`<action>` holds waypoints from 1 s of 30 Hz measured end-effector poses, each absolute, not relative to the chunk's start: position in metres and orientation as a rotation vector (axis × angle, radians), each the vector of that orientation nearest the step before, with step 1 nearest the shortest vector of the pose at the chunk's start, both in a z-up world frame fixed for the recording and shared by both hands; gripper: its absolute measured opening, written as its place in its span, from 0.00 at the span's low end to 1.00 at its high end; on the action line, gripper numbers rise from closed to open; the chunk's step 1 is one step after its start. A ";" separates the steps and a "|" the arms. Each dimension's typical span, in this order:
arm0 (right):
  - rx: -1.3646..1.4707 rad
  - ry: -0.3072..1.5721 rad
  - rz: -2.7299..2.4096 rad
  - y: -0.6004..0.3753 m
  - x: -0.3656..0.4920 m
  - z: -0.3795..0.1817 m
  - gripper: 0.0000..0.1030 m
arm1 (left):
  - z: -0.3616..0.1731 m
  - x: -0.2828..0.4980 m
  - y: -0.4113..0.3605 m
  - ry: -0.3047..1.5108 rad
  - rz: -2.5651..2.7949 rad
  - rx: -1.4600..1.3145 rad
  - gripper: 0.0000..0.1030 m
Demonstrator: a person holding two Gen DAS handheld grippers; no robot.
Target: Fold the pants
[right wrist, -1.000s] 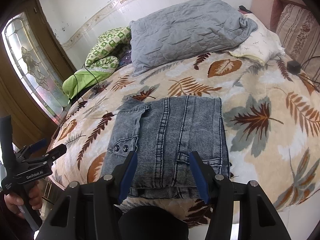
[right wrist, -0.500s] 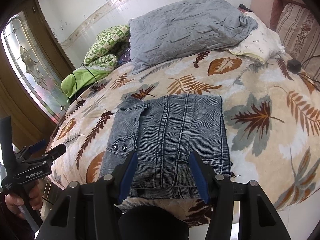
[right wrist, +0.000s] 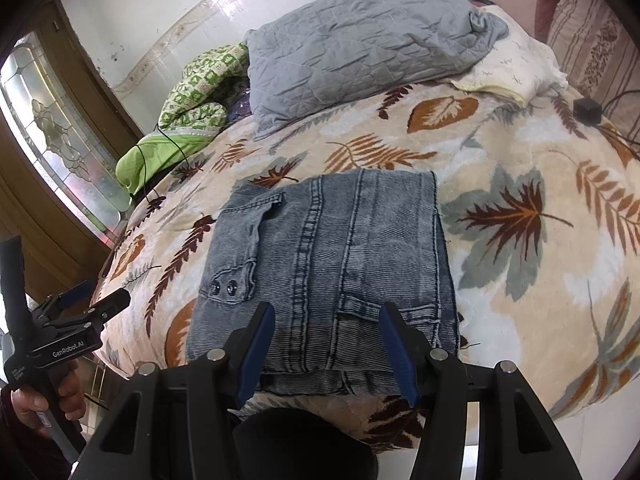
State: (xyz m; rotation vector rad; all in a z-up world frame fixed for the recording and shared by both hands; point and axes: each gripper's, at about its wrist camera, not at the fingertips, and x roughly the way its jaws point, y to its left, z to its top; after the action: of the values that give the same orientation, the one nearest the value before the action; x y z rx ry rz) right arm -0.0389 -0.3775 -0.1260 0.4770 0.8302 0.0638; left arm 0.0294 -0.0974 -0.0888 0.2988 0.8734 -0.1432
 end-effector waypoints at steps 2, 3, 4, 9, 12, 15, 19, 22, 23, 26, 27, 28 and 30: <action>0.484 0.834 0.063 -0.381 -0.038 -0.129 0.57 | -0.092 0.032 -0.100 0.881 -0.142 0.304 1.00; 0.488 0.835 0.062 -0.382 -0.038 -0.131 0.57 | -0.093 0.033 -0.101 0.884 -0.142 0.306 1.00; 0.494 0.837 0.061 -0.384 -0.037 -0.133 0.57 | -0.094 0.034 -0.103 0.886 -0.141 0.310 1.00; 0.520 0.843 0.056 -0.395 -0.034 -0.141 0.57 | -0.100 0.042 -0.111 0.898 -0.144 0.328 1.00; 0.538 0.845 0.049 -0.402 -0.032 -0.146 0.57 | -0.102 0.046 -0.115 0.903 -0.146 0.334 1.00; 0.554 0.845 0.043 -0.409 -0.031 -0.148 0.57 | -0.104 0.049 -0.120 0.907 -0.150 0.339 1.00; 0.564 0.842 0.038 -0.415 -0.032 -0.148 0.57 | -0.104 0.048 -0.123 0.906 -0.156 0.341 1.00; 0.571 0.836 0.040 -0.415 -0.033 -0.146 0.57 | -0.102 0.044 -0.122 0.902 -0.160 0.340 1.00; 0.570 0.833 0.042 -0.415 -0.034 -0.144 0.57 | -0.101 0.043 -0.122 0.901 -0.161 0.338 1.00; 0.563 0.824 0.046 -0.411 -0.037 -0.139 0.57 | -0.097 0.039 -0.119 0.896 -0.163 0.329 1.00; 0.560 0.820 0.049 -0.410 -0.038 -0.137 0.57 | -0.095 0.038 -0.117 0.893 -0.162 0.327 1.00; 0.558 0.817 0.051 -0.408 -0.040 -0.135 0.57 | -0.094 0.037 -0.116 0.892 -0.162 0.325 1.00; 0.553 0.812 0.054 -0.406 -0.041 -0.132 0.57 | -0.091 0.035 -0.113 0.888 -0.161 0.320 1.00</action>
State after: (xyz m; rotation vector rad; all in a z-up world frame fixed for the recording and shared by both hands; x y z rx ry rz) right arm -0.0413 -0.4058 -0.1320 0.5527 0.8118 0.0535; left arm 0.0348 -0.1131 -0.0915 0.3199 0.8880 -0.1611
